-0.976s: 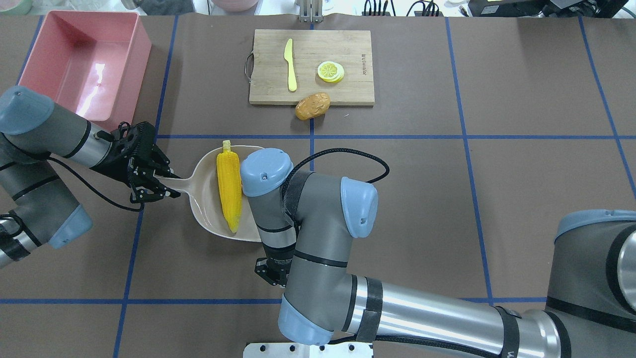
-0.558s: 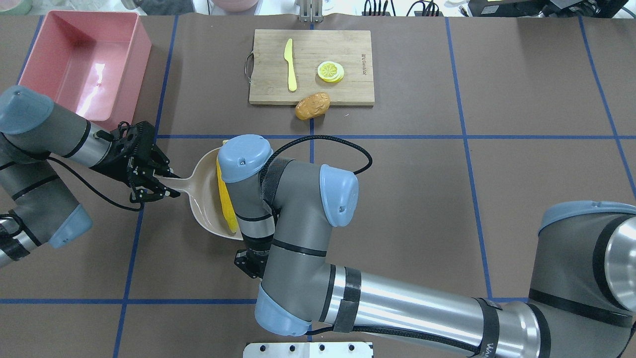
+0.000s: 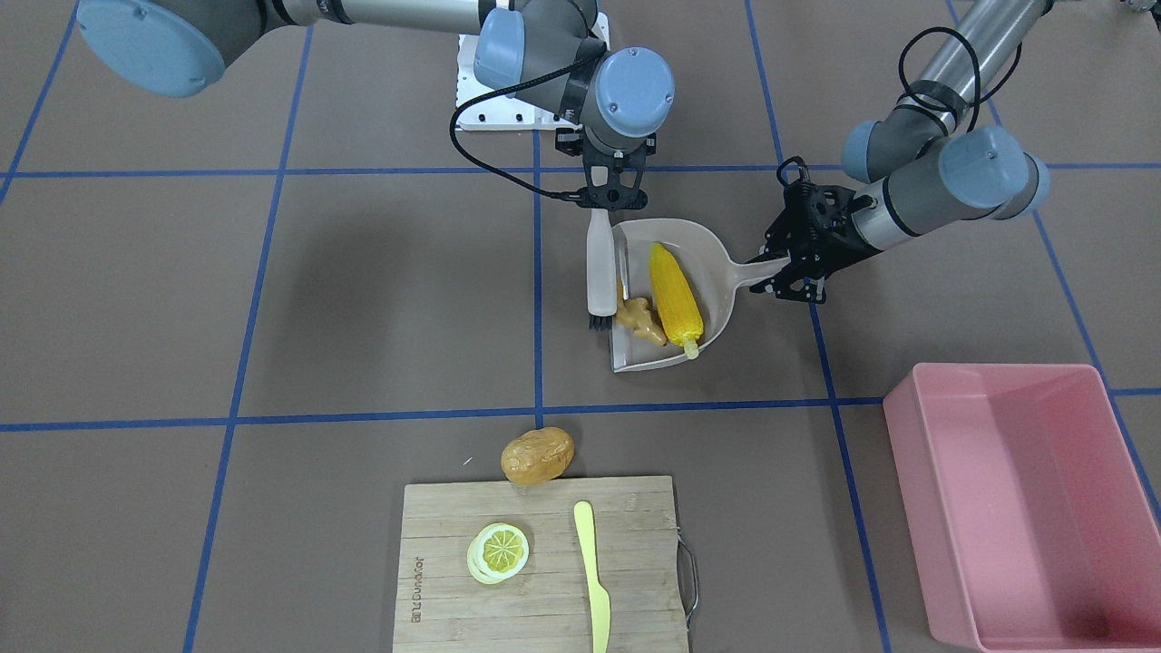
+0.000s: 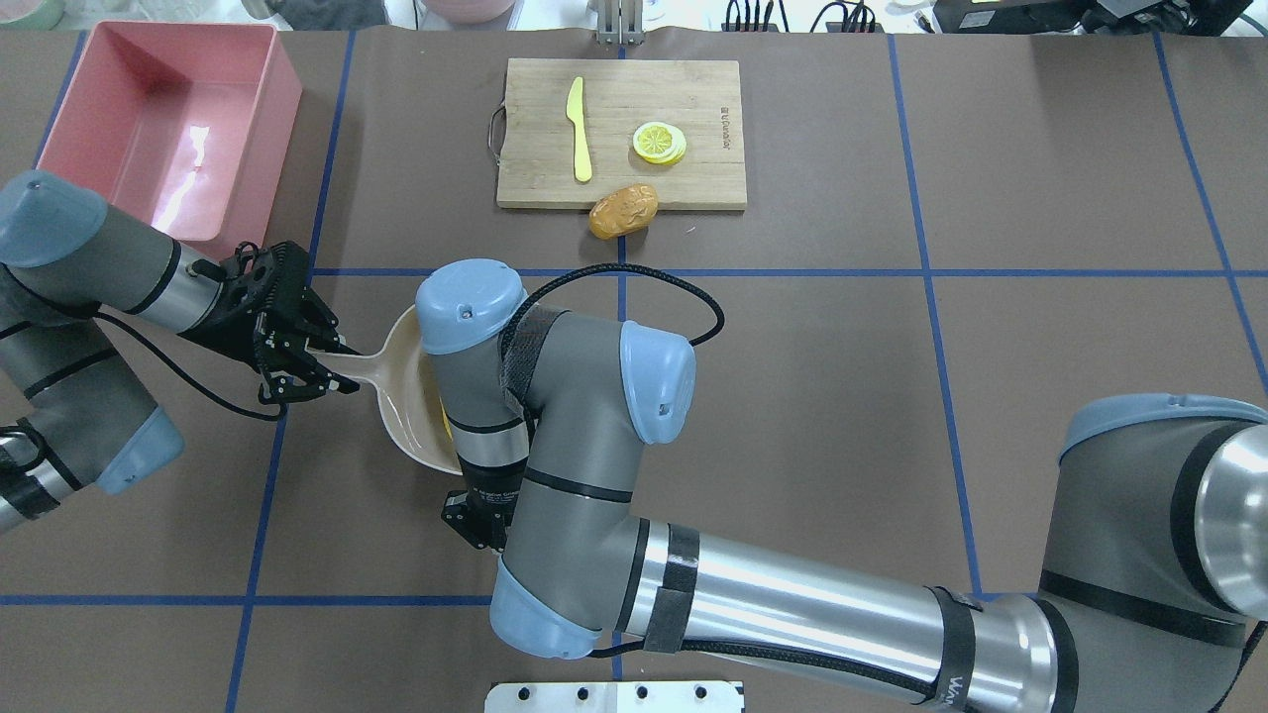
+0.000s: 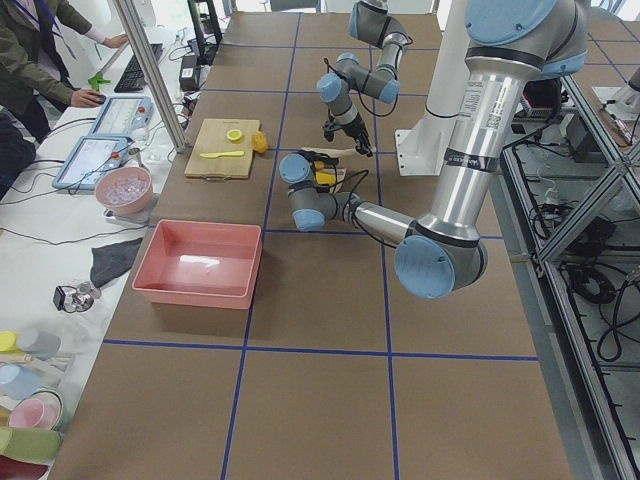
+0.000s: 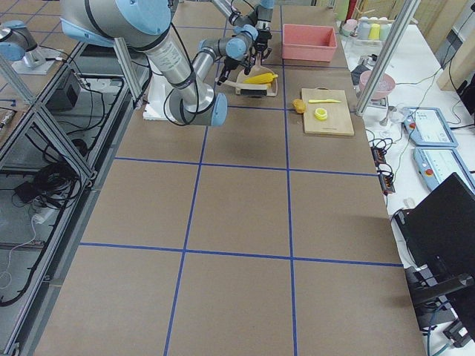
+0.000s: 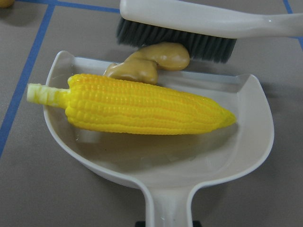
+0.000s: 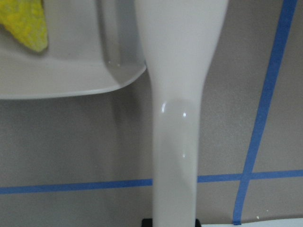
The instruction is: Sweep and dump trash into bin
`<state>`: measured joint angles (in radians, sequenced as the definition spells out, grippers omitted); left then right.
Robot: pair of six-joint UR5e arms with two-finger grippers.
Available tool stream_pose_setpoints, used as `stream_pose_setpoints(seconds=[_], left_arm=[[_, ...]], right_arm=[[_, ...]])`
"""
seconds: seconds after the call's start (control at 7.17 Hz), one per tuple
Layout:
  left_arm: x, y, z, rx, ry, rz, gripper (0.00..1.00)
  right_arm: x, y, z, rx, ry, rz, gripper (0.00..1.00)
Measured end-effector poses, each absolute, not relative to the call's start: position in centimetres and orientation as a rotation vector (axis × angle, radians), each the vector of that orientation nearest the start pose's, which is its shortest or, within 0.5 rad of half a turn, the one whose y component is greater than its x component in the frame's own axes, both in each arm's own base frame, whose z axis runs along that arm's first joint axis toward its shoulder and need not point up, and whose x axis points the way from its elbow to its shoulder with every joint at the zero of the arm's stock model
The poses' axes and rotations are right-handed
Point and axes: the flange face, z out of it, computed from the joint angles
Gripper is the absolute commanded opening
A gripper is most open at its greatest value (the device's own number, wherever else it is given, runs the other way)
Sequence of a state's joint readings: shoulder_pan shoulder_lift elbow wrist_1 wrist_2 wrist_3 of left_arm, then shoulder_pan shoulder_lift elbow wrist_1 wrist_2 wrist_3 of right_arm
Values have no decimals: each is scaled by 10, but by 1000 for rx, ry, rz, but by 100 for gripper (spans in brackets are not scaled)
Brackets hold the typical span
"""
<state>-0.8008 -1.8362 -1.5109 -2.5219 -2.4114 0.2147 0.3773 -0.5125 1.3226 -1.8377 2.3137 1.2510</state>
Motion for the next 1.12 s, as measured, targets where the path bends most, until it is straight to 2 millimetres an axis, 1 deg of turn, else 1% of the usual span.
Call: stream_pose_setpoints(seconds=[0.42, 0.56, 0.7, 0.84, 1.12], left_arm=[[373, -469, 428, 908, 1093, 1311, 0], [372, -470, 427, 909, 1093, 1310, 0], [372, -470, 427, 910, 1092, 1309, 0], [371, -470, 427, 910, 1092, 1309, 0], [371, -470, 427, 911, 1092, 1309, 0]], right_arm=[[-682, -370, 78, -536, -756, -129, 0], [-675, -381, 76, -547, -754, -118, 0], [-664, -388, 77, -555, -746, -105, 0], [-646, -390, 84, -555, -742, -98, 0], [-592, -375, 111, -546, -736, -93, 0]])
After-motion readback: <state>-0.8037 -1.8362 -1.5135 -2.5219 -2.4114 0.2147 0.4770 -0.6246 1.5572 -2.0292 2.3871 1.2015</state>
